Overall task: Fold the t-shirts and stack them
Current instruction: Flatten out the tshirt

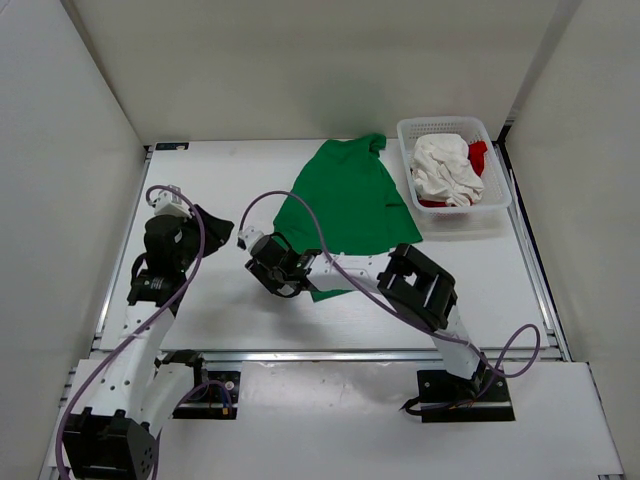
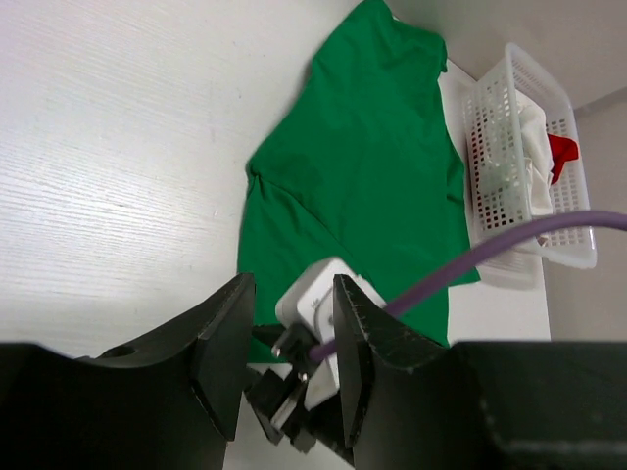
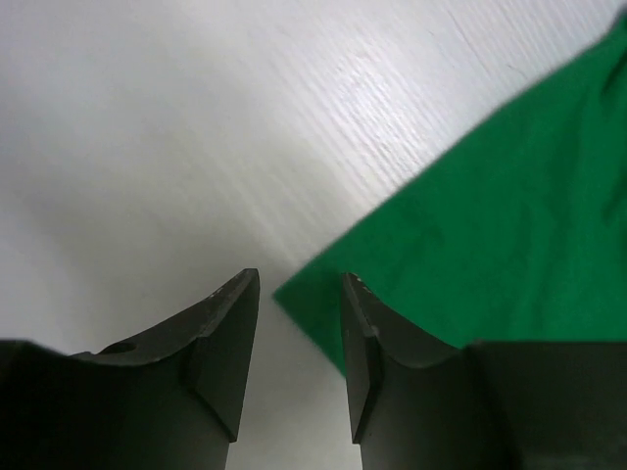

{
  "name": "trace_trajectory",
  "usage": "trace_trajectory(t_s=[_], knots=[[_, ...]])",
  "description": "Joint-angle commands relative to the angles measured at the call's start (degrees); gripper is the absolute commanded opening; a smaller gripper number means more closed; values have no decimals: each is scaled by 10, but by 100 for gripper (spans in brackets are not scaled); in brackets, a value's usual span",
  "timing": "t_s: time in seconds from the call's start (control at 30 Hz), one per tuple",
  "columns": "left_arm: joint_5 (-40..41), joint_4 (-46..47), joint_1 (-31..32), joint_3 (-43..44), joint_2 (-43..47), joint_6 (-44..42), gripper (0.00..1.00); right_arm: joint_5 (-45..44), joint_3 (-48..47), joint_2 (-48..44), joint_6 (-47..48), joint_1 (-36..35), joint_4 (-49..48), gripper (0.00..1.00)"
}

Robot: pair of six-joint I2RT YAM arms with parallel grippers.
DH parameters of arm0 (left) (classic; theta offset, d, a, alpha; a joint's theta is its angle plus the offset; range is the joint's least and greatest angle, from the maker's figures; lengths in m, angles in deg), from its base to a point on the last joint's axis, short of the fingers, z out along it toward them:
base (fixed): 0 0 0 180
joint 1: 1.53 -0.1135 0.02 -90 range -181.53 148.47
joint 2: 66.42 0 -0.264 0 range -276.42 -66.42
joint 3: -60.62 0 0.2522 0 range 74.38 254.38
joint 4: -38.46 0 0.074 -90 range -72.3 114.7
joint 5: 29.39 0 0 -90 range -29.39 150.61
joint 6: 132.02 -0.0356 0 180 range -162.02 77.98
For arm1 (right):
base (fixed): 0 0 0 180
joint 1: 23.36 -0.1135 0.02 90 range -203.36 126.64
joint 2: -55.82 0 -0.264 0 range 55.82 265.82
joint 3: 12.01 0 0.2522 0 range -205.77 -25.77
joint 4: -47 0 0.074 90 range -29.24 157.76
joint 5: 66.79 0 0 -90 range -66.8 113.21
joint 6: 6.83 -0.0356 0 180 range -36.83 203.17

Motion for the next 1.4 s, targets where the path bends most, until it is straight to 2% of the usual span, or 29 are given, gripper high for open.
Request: trace_trajectory(t_s=[0.0, 0.1, 0.53, 0.77, 0.83, 0.93, 1.0, 1.13, 1.2, 1.3, 1.37], knots=[[-17, -8, -4, 14, 2, -9, 49, -44, -21, 2, -14, 12, -16, 37], [-13, -6, -3, 16, -2, -11, 49, -60, -16, 5, -15, 14, -14, 37], [-13, 7, -3, 5, -14, -8, 48, -23, 33, -30, -52, 4, -11, 40], [-11, 9, -2, -1, -11, -9, 49, -9, 35, -14, -66, -2, -6, 39], [-8, 7, 0, -4, -12, -8, 49, -19, 42, -16, -66, -2, -13, 33], [-3, 4, 4, -7, -12, -12, 49, -41, 39, -18, -70, -4, -3, 11], [-3, 3, 4, -12, -13, -9, 49, -53, 41, -31, -71, -3, 0, 1], [2, 9, 8, -21, -12, -9, 49, -75, 51, -115, -68, 28, 13, 0], [11, 10, 20, -29, -14, -9, 48, -78, 61, -193, -73, 69, 21, 0], [50, 23, 83, -43, -26, 0, 48, -54, 85, -297, -99, 141, 28, 0], [83, 34, 151, -52, -43, 13, 50, -7, 112, -362, -122, 199, 23, 0]])
